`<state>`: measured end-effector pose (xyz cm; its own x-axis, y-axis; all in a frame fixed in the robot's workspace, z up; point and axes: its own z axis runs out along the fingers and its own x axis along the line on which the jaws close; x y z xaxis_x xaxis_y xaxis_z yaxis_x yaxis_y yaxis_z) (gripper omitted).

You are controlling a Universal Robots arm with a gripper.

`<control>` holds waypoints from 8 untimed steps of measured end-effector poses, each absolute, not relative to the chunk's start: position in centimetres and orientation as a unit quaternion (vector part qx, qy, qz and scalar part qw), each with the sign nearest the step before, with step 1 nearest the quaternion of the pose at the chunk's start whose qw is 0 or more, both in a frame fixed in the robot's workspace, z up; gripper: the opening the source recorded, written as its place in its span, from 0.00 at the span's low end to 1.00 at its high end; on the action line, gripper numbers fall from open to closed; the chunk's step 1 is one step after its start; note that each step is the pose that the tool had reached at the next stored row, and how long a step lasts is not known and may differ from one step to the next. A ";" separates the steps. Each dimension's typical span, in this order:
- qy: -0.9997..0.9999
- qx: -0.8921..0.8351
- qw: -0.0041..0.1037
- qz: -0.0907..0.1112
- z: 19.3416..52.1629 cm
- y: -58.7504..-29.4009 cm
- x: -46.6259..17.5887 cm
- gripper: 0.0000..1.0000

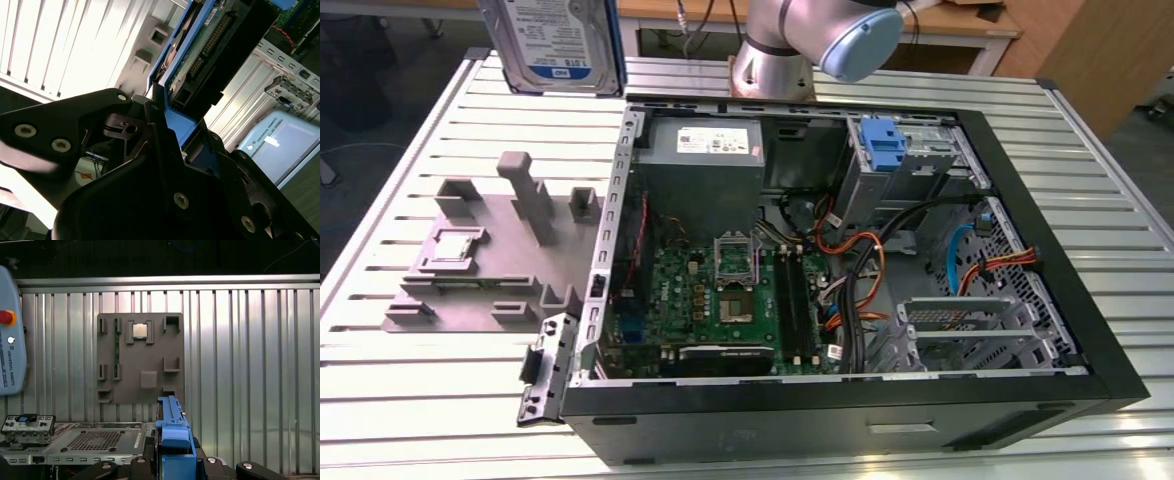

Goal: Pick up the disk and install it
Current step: 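Pick up the disk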

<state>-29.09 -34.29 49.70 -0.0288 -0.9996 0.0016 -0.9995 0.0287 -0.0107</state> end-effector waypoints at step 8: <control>0.717 -0.697 0.003 -0.004 49.7 -34.3 -28.3 0.37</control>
<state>-28.27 -34.29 49.70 -0.0288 -0.9996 0.0016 -0.9995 0.0287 -0.0107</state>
